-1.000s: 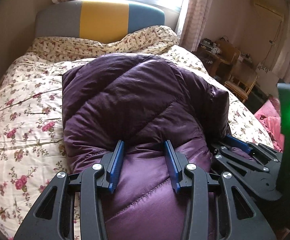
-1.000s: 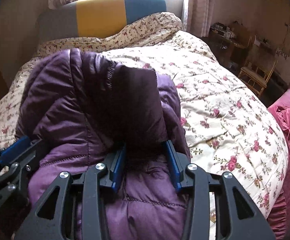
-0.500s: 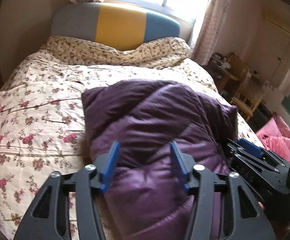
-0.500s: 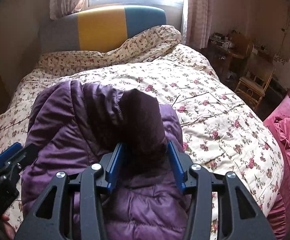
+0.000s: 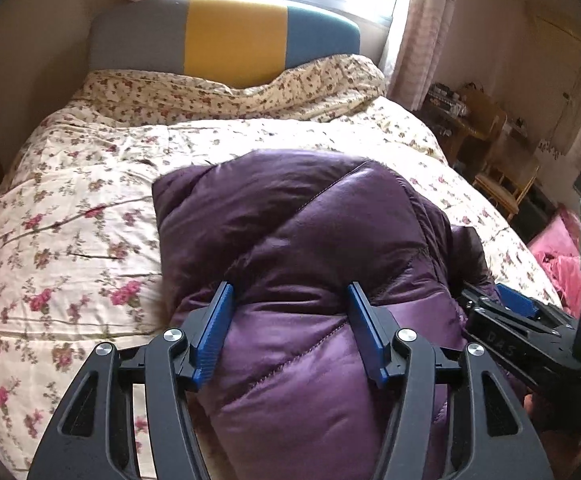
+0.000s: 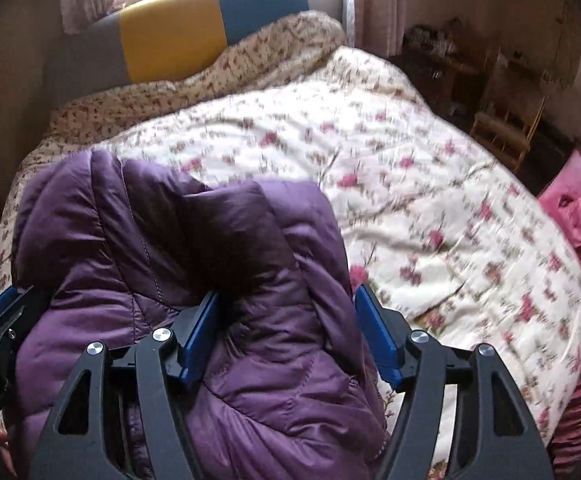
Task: Fold large clothes
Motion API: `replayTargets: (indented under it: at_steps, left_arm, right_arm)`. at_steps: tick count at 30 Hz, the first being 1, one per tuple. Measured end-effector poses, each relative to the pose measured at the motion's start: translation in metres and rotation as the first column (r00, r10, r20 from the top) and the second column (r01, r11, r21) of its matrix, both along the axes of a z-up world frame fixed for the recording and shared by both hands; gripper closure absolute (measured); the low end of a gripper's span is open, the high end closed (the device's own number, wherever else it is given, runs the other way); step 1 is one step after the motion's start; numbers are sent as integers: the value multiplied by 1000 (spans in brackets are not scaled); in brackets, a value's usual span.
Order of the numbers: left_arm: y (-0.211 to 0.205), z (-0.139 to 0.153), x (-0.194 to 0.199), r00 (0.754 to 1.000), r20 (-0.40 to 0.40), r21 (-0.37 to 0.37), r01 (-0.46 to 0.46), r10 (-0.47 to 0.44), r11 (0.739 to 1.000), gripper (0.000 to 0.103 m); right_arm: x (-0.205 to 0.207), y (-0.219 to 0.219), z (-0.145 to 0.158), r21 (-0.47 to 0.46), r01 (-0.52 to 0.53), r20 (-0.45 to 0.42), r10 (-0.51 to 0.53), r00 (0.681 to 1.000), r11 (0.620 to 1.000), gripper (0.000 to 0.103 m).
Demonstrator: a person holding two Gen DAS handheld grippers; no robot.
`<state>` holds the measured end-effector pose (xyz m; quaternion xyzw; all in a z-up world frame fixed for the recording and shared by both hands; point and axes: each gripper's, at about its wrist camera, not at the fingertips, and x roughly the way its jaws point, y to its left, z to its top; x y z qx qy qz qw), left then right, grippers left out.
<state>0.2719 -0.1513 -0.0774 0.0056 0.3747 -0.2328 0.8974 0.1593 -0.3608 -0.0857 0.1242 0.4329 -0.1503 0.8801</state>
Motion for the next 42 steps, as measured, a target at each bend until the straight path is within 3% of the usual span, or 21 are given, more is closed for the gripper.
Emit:
replayTargets:
  at_steps: [5,8,11,16,19,24,26,33,42]
  left_arm:
    - [9,-8,-5,1000,-4,-27,-24,24,999,45]
    - [30,-9,-10,997,-12,-75,-83,83,994,31]
    - [55,-16,-8,989,-82,-152,-134,122,979,21]
    - [55,-39,5,977,-215,-245,-73,19,967,21]
    - [49,-54,13,953,-299,-330,-62,-42,942,21]
    - [50,-43,5,955,-282,-390,-25,-93,921,53]
    - [53,-36,1,958,-266,-395,-9,-105,919,60]
    - [81,-8,-19,975,-205,-373,0,-82,928,63]
    - [173,18,-53,990,-135,-343,-92,48,935,63]
  right_arm:
    - [-1,-8,-20,68,-31,-16,33,999,997,35]
    - [1,-14,-25,116,-50,-13,52,999,992,35]
    - [2,-16,-27,149,-77,-4,79,997,986,35]
    - [2,-15,-27,179,-102,13,101,995,979,42]
    - [1,-11,-25,176,-121,22,119,993,977,50]
    - [-5,-3,-17,161,-151,39,147,988,975,68]
    - [-10,1,-11,160,-165,54,158,986,973,76]
    - [-20,35,3,178,-220,84,208,975,959,82]
    - [-25,133,25,151,-359,122,343,931,921,83]
